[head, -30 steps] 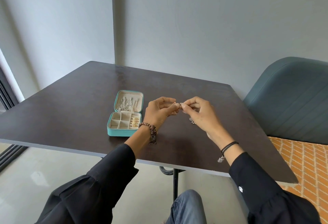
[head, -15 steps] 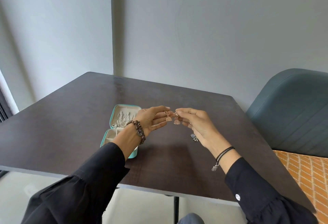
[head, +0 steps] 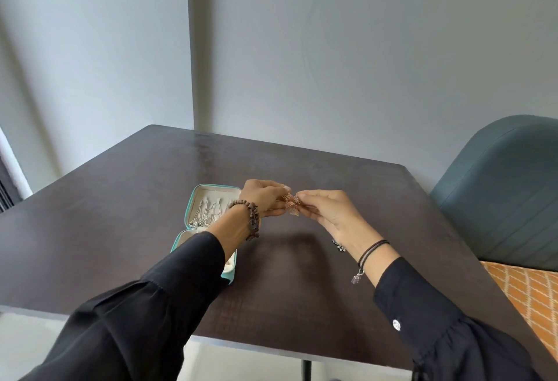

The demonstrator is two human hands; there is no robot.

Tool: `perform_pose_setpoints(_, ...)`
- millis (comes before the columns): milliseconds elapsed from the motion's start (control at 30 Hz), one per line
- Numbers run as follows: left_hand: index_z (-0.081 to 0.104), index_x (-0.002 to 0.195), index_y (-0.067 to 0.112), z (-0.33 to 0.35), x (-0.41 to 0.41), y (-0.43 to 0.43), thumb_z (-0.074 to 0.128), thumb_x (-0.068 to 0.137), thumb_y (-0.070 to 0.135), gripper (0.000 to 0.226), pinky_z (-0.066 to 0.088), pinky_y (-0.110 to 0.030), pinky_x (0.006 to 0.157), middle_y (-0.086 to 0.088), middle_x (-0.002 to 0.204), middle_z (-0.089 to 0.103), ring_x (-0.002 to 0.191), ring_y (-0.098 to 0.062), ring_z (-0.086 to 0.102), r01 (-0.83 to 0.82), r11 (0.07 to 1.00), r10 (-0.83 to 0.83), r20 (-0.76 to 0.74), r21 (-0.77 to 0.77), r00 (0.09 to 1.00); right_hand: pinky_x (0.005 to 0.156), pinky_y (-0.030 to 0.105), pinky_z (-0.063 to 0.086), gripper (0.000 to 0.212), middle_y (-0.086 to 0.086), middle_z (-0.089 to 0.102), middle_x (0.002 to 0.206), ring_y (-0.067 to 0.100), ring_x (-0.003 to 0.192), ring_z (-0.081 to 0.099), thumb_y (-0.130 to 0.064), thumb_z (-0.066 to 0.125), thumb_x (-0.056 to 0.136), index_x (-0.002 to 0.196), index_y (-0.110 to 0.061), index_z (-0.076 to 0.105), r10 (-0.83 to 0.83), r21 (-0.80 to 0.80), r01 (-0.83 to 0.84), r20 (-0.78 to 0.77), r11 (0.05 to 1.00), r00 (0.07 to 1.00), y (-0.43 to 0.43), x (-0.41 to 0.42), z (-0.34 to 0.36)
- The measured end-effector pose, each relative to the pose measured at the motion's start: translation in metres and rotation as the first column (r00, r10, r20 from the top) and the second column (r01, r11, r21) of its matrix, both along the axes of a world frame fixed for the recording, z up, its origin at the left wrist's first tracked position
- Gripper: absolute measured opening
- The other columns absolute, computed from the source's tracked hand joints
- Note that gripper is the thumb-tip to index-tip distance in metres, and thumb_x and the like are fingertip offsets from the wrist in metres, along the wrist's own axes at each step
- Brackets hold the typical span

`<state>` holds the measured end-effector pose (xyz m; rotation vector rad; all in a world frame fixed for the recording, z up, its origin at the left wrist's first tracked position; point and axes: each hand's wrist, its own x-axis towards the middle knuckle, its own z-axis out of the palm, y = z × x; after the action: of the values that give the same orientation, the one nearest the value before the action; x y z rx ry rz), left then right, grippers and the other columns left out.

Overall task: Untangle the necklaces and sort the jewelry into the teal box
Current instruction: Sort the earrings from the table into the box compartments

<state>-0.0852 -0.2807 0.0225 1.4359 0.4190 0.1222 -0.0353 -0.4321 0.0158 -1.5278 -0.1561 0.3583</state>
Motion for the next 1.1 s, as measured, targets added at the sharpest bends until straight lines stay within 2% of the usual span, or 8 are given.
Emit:
perform_pose_setpoints(200, 0.075, 0.091, 0.008, -0.001, 0.034, 0.006, 0.075, 0.087, 0.017, 0.01, 0.062, -0.027, 0.068, -0.014, 0.091, 0.075, 0.08, -0.022, 0.072, -0.001, 0.936, 0.018, -0.043, 0.352, 0.999, 0.061, 0.016, 0.056, 0.012, 0.01, 0.07, 0.084, 0.012, 0.069, 0.065, 0.0, 0.063, 0.097, 0.102, 0.003, 0.073, -0.029, -0.208, 0.048, 0.096, 0.977, 0.995, 0.018, 0.026, -0.001)
perform_pose_setpoints(300, 0.075, 0.083, 0.012, -0.005, 0.049, 0.007, 0.075, 0.086, 0.019, 0.007, 0.061, -0.034, 0.082, -0.013, 0.092, 0.074, 0.087, -0.024, 0.073, -0.022, 0.879, 0.057, -0.059, 0.476, 0.997, 0.069, 0.026, 0.06, 0.015, 0.009, 0.072, 0.082, 0.017, 0.073, 0.067, -0.001, 0.064, 0.095, 0.085, -0.007, 0.074, -0.055, -0.32, 0.108, 0.17, 0.941, 0.984, 0.026, 0.041, -0.007)
perform_pose_setpoints(400, 0.076, 0.084, 0.012, -0.008, 0.059, 0.006, 0.076, 0.083, 0.019, 0.007, 0.059, -0.037, 0.088, -0.012, 0.094, 0.074, 0.089, -0.026, 0.072, -0.027, 0.843, 0.087, -0.088, 0.537, 0.992, 0.085, 0.043, 0.062, 0.025, 0.012, 0.077, 0.088, 0.023, 0.083, 0.07, -0.005, 0.068, 0.092, 0.073, -0.019, 0.074, -0.065, -0.391, 0.148, 0.218, 0.908, 0.974, 0.034, 0.052, -0.015)
perform_pose_setpoints(500, 0.075, 0.076, 0.016, -0.011, 0.067, 0.004, 0.074, 0.082, 0.016, 0.005, 0.059, -0.038, 0.087, -0.013, 0.094, 0.074, 0.09, -0.028, 0.072, -0.015, 0.812, 0.1, -0.114, 0.584, 0.988, 0.082, 0.042, 0.063, 0.026, 0.008, 0.078, 0.085, 0.021, 0.076, 0.072, -0.008, 0.069, 0.091, 0.07, -0.023, 0.075, -0.084, -0.433, 0.183, 0.237, 0.883, 0.968, 0.036, 0.057, -0.021)
perform_pose_setpoints(633, 0.07, 0.064, 0.022, -0.019, 0.076, 0.003, 0.075, 0.078, 0.015, 0.017, 0.061, -0.04, 0.081, -0.013, 0.088, 0.073, 0.084, -0.03, 0.073, 0.019, 0.796, 0.085, -0.144, 0.605, 0.986, 0.084, 0.044, 0.063, 0.023, 0.003, 0.078, 0.083, 0.024, 0.086, 0.075, -0.013, 0.072, 0.088, 0.068, -0.025, 0.076, -0.072, -0.473, 0.197, 0.269, 0.859, 0.961, 0.035, 0.062, -0.028)
perform_pose_setpoints(767, 0.073, 0.08, 0.016, -0.021, 0.077, 0.002, 0.073, 0.084, 0.02, 0.006, 0.06, -0.041, 0.083, -0.015, 0.095, 0.073, 0.088, -0.033, 0.072, 0.007, 0.77, 0.084, -0.112, 0.637, 0.99, 0.079, 0.041, 0.063, 0.023, 0.004, 0.077, 0.08, 0.025, 0.082, 0.075, -0.013, 0.069, 0.089, 0.07, -0.024, 0.074, -0.047, -0.509, 0.2, 0.297, 0.837, 0.954, 0.031, 0.061, -0.024)
perform_pose_setpoints(867, 0.074, 0.094, 0.012, -0.018, 0.071, 0.0, 0.067, 0.088, 0.023, 0.014, 0.056, -0.037, 0.088, -0.014, 0.104, 0.072, 0.094, -0.034, 0.069, -0.061, 0.732, 0.131, -0.052, 0.679, 0.99, 0.077, 0.035, 0.061, 0.02, 0.004, 0.077, 0.077, 0.024, 0.081, 0.075, -0.013, 0.068, 0.088, 0.072, -0.022, 0.074, -0.012, -0.542, 0.194, 0.32, 0.818, 0.947, 0.024, 0.058, -0.018)
perform_pose_setpoints(1100, 0.075, 0.085, 0.014, 0.0, 0.043, -0.018, 0.064, 0.089, 0.02, 0.013, 0.056, -0.034, 0.082, -0.009, 0.091, 0.073, 0.087, -0.025, 0.069, -0.112, 0.724, 0.104, 0.053, 0.681, 0.993, 0.084, 0.045, 0.062, 0.024, 0.006, 0.077, 0.073, 0.018, 0.07, 0.071, -0.007, 0.067, 0.088, 0.068, -0.019, 0.073, 0.03, -0.497, 0.143, 0.324, 0.856, 0.946, -0.005, 0.036, 0.001)
